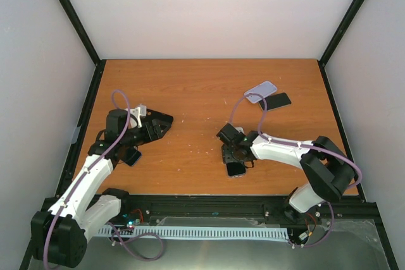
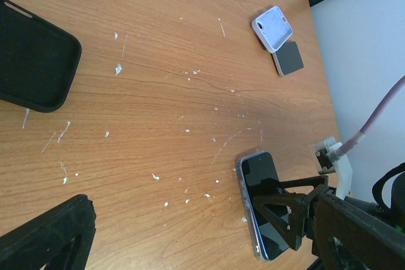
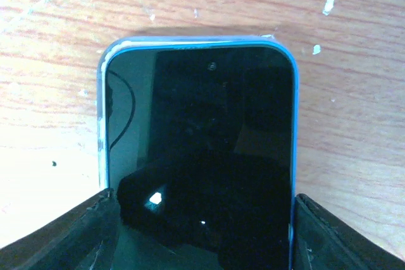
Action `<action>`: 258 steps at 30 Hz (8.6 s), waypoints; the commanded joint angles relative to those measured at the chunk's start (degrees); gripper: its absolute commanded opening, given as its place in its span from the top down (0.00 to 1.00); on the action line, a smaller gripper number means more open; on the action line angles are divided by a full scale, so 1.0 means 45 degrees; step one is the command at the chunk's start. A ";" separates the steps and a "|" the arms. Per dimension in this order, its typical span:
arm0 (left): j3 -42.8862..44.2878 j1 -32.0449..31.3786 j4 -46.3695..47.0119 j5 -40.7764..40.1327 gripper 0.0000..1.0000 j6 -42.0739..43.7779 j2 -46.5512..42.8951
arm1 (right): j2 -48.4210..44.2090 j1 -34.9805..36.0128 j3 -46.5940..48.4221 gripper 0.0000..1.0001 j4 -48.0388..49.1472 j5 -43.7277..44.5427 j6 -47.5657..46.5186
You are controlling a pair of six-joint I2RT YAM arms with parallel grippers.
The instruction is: Put the phone into the phone case
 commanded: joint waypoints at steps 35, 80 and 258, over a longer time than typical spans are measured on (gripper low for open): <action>-0.1579 -0.3091 0.4697 0.1618 0.37 -0.2060 0.3657 | -0.0630 0.1177 -0.1313 0.64 0.2658 -0.2440 0.1497; -0.1564 -0.4601 0.8113 0.1936 0.67 -0.3102 0.8760 | -0.0729 0.1027 -0.3504 0.30 0.8490 -0.4786 0.2813; -0.2895 -0.3201 0.9415 0.5959 0.20 -0.4756 0.1729 | -0.6853 -0.1030 -0.4370 0.91 1.1162 -0.7382 0.5272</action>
